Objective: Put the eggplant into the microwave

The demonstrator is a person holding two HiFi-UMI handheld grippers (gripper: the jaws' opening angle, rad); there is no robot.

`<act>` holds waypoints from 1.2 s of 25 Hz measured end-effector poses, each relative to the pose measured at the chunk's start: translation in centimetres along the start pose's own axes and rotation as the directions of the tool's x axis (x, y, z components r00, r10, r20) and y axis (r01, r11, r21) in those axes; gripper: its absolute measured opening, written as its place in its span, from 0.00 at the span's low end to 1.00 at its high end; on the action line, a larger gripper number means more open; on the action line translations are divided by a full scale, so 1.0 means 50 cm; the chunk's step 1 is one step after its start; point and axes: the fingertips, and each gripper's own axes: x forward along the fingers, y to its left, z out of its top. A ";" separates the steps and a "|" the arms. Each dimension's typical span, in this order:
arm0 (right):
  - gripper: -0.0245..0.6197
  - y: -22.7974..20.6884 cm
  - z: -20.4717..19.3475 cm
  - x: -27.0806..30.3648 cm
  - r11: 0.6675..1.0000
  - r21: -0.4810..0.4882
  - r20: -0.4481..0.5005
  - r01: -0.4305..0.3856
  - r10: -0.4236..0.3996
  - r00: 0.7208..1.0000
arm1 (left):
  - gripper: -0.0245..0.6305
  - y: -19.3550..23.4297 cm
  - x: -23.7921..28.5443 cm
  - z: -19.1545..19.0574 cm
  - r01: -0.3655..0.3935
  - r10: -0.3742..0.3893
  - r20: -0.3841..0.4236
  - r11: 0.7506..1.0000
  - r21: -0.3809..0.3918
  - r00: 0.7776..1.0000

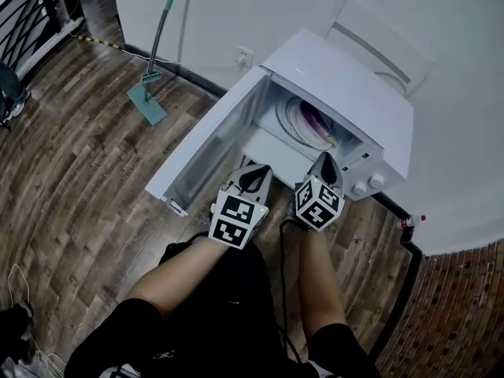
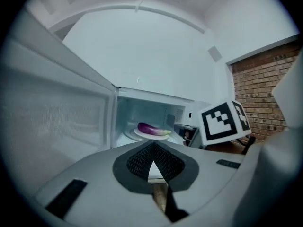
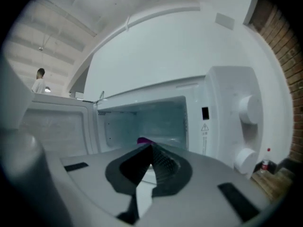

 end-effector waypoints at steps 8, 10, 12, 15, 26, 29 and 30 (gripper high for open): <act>0.06 0.053 0.225 -0.136 0.996 0.046 -0.083 -0.083 0.087 0.993 | 0.04 -0.062 -0.061 0.245 0.032 -0.034 -0.089 0.999 -0.030 0.995; 0.06 0.066 0.308 -0.167 0.994 0.062 -0.093 -0.093 0.098 0.991 | 0.04 -0.073 -0.086 0.335 0.029 -0.031 -0.094 0.999 -0.029 0.995; 0.06 0.074 0.390 -0.198 0.993 0.059 -0.097 -0.100 0.105 0.990 | 0.04 -0.083 -0.113 0.423 0.020 -0.023 -0.092 0.999 -0.034 0.996; 0.06 0.078 0.507 -0.247 0.992 0.062 -0.092 -0.107 0.112 0.989 | 0.04 -0.104 -0.151 0.533 0.014 -0.018 -0.091 0.999 -0.041 0.996; 0.06 0.070 0.800 -0.422 0.990 0.091 -0.049 -0.108 0.113 0.992 | 0.04 -0.207 -0.288 0.795 0.009 -0.010 -0.061 1.000 -0.025 0.998; 0.06 0.066 0.827 -0.455 0.989 0.096 -0.042 -0.113 0.118 0.992 | 0.04 -0.230 -0.313 0.817 0.010 -0.011 -0.058 1.000 -0.008 0.998; 0.06 0.064 0.834 -0.464 0.989 0.096 -0.039 -0.115 0.119 0.992 | 0.04 -0.241 -0.319 0.821 0.015 -0.015 -0.059 1.000 0.004 0.998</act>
